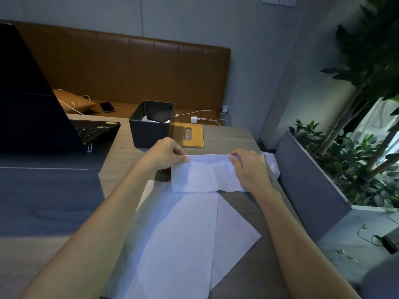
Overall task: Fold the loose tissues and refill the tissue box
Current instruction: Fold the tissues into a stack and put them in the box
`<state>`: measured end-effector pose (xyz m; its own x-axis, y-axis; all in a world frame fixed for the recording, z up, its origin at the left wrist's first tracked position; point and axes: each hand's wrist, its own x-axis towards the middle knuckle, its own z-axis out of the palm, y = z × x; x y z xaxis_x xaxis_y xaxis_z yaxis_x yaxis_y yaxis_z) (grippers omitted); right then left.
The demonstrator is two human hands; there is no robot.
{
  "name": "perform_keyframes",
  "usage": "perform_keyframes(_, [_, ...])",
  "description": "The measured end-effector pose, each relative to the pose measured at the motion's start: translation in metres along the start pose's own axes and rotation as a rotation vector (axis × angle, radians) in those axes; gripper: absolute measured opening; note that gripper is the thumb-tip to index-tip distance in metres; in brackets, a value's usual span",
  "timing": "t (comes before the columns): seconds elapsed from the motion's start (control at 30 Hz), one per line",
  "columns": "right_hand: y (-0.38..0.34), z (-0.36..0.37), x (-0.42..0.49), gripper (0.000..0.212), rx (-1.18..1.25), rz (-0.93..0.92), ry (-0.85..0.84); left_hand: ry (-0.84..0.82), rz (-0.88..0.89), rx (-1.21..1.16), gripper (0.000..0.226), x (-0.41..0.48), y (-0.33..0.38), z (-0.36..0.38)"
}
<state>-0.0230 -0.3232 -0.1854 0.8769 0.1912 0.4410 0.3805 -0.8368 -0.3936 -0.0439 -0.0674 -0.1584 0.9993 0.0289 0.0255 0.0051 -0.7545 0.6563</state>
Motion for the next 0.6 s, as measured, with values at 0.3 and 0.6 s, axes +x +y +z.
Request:
perform_keyframes(0.3, [0.032,0.002,-0.001,0.021,0.110,0.266,0.045,0.079,-0.054,0.147,0.017,0.002,-0.009,0.001])
perform_keyframes(0.6, [0.000,0.011,-0.007,0.034,0.044,-0.043,-0.085,0.125,0.346,0.383,0.036,-0.016,0.030,0.047])
